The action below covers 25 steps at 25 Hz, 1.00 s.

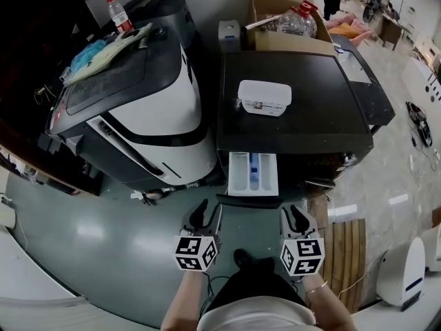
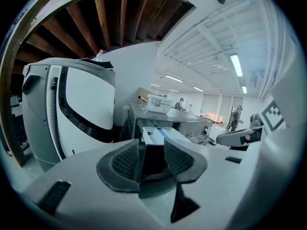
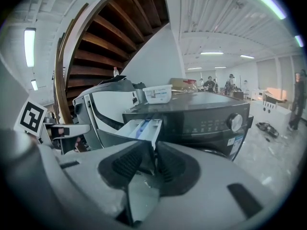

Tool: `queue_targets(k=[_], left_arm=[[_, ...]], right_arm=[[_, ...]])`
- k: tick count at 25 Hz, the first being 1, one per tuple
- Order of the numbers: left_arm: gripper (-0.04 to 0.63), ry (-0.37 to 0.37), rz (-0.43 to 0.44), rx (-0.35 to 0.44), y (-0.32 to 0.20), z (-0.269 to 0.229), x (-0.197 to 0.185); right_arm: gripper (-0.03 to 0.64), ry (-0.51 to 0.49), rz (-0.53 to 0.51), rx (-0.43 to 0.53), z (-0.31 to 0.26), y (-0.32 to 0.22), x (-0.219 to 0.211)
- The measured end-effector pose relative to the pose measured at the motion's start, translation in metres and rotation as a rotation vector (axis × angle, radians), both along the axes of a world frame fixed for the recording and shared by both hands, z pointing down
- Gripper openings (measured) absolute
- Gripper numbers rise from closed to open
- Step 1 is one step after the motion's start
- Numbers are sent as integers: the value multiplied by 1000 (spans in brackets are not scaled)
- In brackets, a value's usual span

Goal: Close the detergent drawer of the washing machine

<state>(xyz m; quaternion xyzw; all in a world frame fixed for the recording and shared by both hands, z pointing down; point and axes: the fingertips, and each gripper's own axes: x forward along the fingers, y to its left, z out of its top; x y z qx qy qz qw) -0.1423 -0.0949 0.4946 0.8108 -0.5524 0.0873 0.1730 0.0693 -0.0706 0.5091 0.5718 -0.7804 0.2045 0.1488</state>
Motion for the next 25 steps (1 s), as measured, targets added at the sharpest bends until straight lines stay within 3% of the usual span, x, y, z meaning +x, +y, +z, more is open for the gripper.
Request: queue_targets(k=[15, 25], left_arm=[[153, -12, 15, -115, -4, 44, 2], [153, -10, 33, -148, -10, 59, 4]], right_arm=[[87, 39, -26, -84, 33, -12, -11], [87, 58, -13, -108, 46, -19, -16]])
